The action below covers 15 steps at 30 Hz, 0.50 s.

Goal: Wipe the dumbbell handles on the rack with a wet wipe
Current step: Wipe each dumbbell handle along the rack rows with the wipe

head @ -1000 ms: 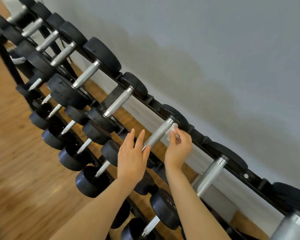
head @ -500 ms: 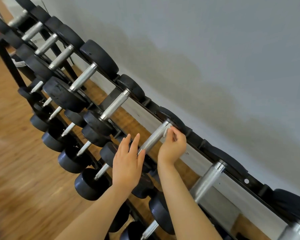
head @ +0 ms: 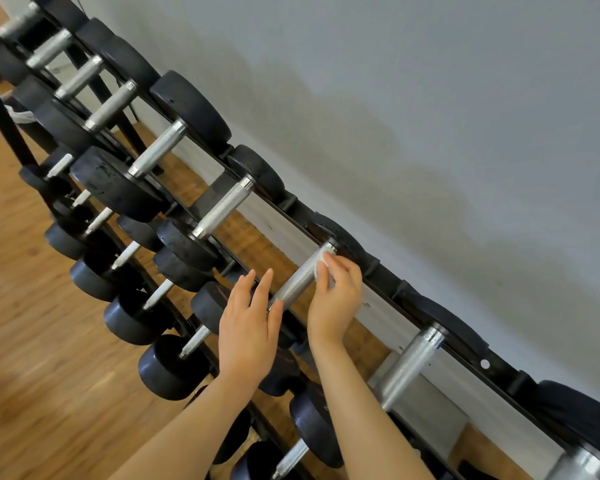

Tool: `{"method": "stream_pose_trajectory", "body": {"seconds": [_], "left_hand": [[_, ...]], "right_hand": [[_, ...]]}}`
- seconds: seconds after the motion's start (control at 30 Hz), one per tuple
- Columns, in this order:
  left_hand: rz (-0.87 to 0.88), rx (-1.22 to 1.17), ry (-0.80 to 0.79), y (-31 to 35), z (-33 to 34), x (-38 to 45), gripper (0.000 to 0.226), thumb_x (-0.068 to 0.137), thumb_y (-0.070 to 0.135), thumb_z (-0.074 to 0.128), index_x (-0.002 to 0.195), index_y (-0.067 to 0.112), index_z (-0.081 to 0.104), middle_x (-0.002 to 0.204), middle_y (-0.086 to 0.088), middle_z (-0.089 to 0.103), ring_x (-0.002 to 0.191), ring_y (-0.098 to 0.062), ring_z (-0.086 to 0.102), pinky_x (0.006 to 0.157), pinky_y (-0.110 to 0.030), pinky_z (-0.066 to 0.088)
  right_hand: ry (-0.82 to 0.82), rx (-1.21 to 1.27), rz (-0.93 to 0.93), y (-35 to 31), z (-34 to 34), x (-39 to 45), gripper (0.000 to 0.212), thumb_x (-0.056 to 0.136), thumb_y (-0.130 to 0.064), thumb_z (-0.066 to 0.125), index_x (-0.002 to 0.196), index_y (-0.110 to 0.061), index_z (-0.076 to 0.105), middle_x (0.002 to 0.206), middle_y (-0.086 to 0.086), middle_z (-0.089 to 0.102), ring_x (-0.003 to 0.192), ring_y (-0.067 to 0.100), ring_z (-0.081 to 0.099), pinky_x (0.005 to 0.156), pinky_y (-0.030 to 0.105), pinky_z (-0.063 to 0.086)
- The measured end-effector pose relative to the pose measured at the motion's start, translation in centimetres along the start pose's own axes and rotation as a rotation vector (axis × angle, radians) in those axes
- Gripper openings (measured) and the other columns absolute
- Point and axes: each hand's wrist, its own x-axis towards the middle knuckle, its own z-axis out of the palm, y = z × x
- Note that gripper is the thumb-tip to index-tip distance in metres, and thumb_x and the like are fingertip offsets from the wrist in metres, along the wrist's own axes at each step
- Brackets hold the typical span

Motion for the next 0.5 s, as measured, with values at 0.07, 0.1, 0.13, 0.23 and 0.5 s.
{"method": "stream_pose_trajectory", "body": {"seconds": [0.07, 0.1, 0.13, 0.23, 0.5], "left_hand": [[0.001, -0.002, 0.000, 0.0, 0.0, 0.0, 0.068, 0.094, 0.057, 0.016, 0.153, 0.027, 0.030, 0.160, -0.004, 0.029, 0.149, -0.023, 0.021, 0.118, -0.046, 0.026], [-0.001, -0.001, 0.001, 0.0, 0.0, 0.0, 0.068, 0.094, 0.057, 0.016, 0.153, 0.027, 0.030, 0.160, -0.003, 0.029, 0.149, -0.023, 0.021, 0.118, -0.045, 0.026], [-0.001, -0.002, 0.003, 0.0, 0.0, 0.0, 0.068, 0.094, 0.057, 0.016, 0.153, 0.027, 0.031, 0.160, -0.003, 0.029, 0.149, -0.023, 0.021, 0.118, -0.045, 0.026], [0.008, -0.017, 0.002, 0.0, -0.1, 0.0, 0.067, 0.095, 0.056, 0.017, 0.153, 0.026, 0.031, 0.159, -0.003, 0.030, 0.149, -0.023, 0.022, 0.118, -0.045, 0.027], [0.009, -0.063, 0.015, -0.2, 0.1, -0.1, 0.064, 0.096, 0.054, 0.021, 0.152, 0.026, 0.034, 0.158, -0.001, 0.031, 0.148, -0.022, 0.025, 0.117, -0.043, 0.025]], "right_hand": [[-0.026, -0.063, -0.098, 0.5, -0.1, -0.8, 0.027, 0.097, -0.021, 0.055, 0.118, -0.010, 0.068, 0.113, -0.003, 0.060, 0.103, 0.012, 0.060, 0.081, 0.031, 0.057], [-0.035, -0.096, -0.136, 0.6, -0.1, -0.9, 0.029, 0.098, -0.023, 0.053, 0.119, -0.009, 0.068, 0.114, 0.000, 0.062, 0.105, 0.013, 0.059, 0.081, 0.034, 0.057], [-0.041, -0.134, -0.175, 0.4, -0.1, -0.8, 0.031, 0.098, -0.024, 0.051, 0.119, -0.009, 0.068, 0.114, 0.002, 0.064, 0.105, 0.013, 0.059, 0.081, 0.035, 0.057], [-0.095, -0.313, -0.344, -0.3, -0.6, 1.1, 0.034, 0.094, -0.024, 0.051, 0.116, -0.006, 0.069, 0.112, 0.007, 0.068, 0.098, 0.019, 0.062, 0.074, 0.031, 0.058], [-0.260, -0.494, -0.524, 1.6, -2.1, 2.4, 0.036, 0.098, -0.023, 0.047, 0.118, -0.002, 0.067, 0.123, 0.013, 0.066, 0.111, 0.022, 0.064, 0.087, 0.034, 0.057]]}}
